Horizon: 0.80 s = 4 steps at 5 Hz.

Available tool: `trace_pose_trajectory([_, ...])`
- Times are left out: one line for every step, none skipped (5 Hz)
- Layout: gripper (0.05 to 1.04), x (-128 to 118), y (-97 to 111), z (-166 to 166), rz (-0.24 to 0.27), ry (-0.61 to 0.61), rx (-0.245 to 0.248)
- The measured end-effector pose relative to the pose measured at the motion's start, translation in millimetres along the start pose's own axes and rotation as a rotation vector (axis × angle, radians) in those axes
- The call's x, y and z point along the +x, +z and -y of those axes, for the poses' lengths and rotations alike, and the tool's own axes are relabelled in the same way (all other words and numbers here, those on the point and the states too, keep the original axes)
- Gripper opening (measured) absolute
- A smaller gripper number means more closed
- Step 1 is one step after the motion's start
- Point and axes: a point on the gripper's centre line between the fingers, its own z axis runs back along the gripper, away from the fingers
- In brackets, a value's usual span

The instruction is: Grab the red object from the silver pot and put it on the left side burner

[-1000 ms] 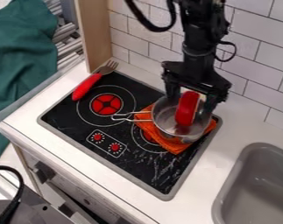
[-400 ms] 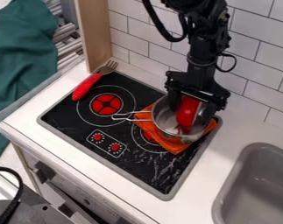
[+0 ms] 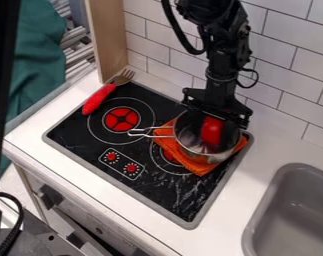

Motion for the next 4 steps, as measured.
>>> trace_pose_trajectory([0.547,0,0,0,0.002,0.012,0.003])
trace_pose_trajectory([0.546,-1,5,-2,0.024,0.004,0.014])
trace_pose_trajectory([0.546,-4,36,-2,0.084,-0.004,0.016])
trace_pose_trajectory([0.546,-3,69,-13,0.143,0.04,0.007])
